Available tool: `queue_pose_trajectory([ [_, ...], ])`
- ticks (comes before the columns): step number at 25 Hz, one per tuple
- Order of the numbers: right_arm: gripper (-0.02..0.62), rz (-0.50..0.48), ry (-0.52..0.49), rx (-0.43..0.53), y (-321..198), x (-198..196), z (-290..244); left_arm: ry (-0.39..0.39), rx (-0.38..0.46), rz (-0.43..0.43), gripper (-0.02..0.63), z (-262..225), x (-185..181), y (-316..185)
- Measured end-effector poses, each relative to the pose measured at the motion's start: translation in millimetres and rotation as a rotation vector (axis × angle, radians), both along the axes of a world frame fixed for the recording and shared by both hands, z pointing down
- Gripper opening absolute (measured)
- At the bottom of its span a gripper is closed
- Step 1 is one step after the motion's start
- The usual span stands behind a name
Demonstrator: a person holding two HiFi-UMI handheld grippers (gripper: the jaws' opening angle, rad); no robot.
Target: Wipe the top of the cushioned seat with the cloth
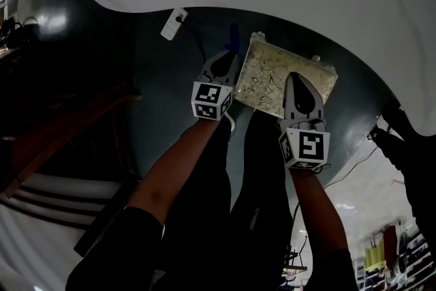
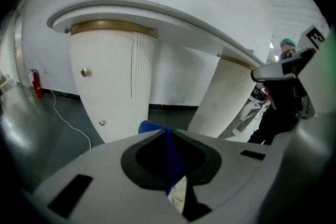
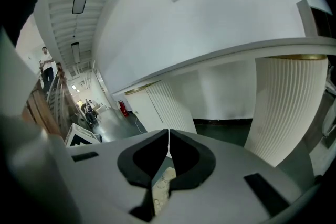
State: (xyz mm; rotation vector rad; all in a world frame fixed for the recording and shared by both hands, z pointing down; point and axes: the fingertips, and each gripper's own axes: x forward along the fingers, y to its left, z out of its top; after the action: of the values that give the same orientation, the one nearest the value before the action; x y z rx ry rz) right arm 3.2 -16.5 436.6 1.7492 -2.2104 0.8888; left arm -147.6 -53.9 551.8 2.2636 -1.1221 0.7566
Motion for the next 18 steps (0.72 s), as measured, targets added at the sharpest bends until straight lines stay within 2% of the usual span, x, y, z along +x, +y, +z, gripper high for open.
queue_pose_trajectory([
  [5,0.037,0.012,0.007,-0.002,-5.0,15.0,18.0,-0.04,-0.035,0.04,0.035,41.0,14.8,-1.7],
  [9,0.037,0.037,0.02,-0.038,7.9,27.9,39.1,-0.047,-0.085,0.089,0.035,72.3,30.0,17.3],
  [12,0.037,0.089,0.034,-0.044,11.3,43.2,48.7,-0.026,-0.125,0.085,0.035,85.8,41.9,22.7],
  [14,0.037,0.136,0.046,-0.028,10.3,56.7,47.8,-0.031,-0.123,0.086,0.035,90.5,45.7,21.3],
  [18,0.037,0.193,0.049,-0.038,7.9,77.6,52.5,-0.027,-0.133,0.021,0.035,103.5,41.1,21.5],
])
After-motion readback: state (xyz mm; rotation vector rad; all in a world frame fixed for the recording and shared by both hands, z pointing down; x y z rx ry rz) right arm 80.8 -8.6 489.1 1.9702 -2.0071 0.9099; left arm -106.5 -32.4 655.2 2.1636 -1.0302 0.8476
